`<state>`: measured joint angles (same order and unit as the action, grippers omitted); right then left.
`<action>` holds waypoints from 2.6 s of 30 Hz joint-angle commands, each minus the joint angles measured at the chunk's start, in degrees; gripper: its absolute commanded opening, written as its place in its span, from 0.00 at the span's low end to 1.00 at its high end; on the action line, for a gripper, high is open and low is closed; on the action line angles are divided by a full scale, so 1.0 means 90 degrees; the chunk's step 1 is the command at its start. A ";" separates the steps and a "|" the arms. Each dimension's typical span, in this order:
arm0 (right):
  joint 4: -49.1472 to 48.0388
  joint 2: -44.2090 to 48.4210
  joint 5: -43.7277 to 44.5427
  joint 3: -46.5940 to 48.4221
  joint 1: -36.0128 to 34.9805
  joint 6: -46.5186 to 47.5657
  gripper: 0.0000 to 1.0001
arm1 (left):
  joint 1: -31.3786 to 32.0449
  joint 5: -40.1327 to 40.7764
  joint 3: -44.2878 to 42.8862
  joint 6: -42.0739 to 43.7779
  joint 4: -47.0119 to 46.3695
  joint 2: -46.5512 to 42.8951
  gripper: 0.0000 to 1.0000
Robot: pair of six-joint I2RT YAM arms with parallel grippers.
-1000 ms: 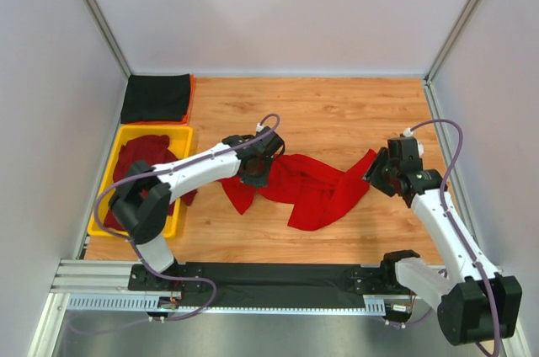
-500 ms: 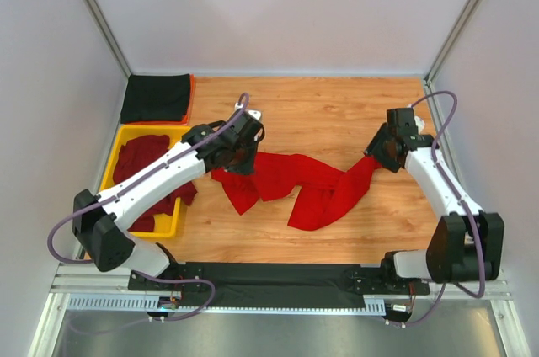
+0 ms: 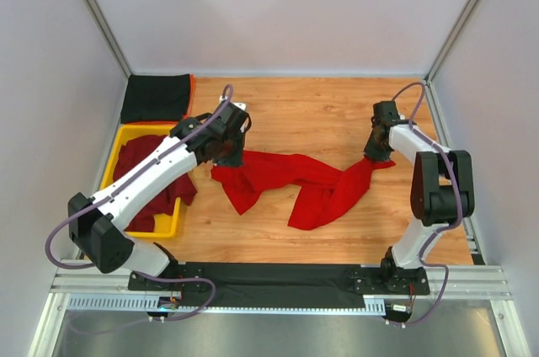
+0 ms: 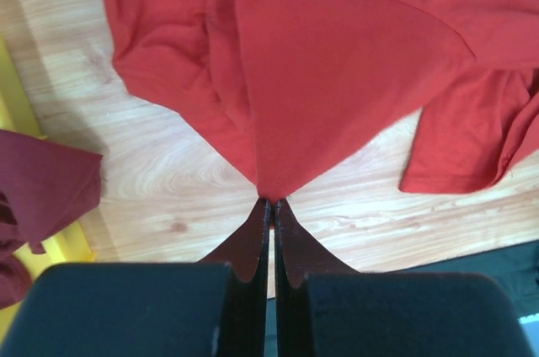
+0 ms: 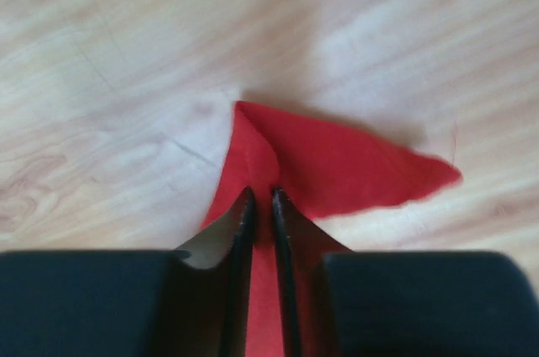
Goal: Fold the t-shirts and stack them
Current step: Flatten the tshirt out
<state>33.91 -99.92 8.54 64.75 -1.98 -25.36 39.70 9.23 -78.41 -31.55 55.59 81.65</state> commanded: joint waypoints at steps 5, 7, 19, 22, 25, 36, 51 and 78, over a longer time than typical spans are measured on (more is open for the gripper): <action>-0.0448 0.0230 0.0527 0.1788 0.0015 0.0971 0.00 | -0.0826 0.0535 -0.1674 0.0195 0.0716 0.0157 0.00; -0.0438 0.0990 0.0157 0.2053 0.0015 0.1206 0.00 | -0.0915 0.0771 -0.1883 0.0282 0.0990 -0.0066 0.00; 0.0461 0.3162 0.0732 -0.1695 0.0814 -0.0364 0.24 | -0.1169 -0.0508 0.1250 -0.0078 -0.0151 -0.1356 0.00; 0.0878 0.3114 0.0575 -0.1337 0.1030 -0.0375 0.34 | -0.1169 -0.0976 0.1583 -0.0030 -0.0493 -0.1415 0.00; 0.1095 0.3172 0.0225 -0.1062 0.1030 -0.0365 0.42 | -0.1160 -0.1212 0.1691 -0.0049 -0.0630 -0.1435 0.00; 0.1076 0.2021 -0.0548 -0.0896 0.0689 -0.1761 0.47 | -0.1169 -0.1231 0.1818 0.0029 -0.0777 -0.1347 0.00; 0.0842 0.0936 -0.0089 -0.0729 0.0698 -0.2514 0.43 | -0.1160 -0.1143 0.1808 0.0010 -0.0893 -0.1162 0.00; 0.1740 0.3865 0.0624 0.0797 0.1167 0.0270 0.00 | -0.1911 -0.0527 -0.1476 0.0195 0.0933 -0.1033 0.00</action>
<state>44.75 -65.49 11.29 79.26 8.38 -24.82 22.48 8.88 -99.04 -29.58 62.26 73.47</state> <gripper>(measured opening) 0.006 0.008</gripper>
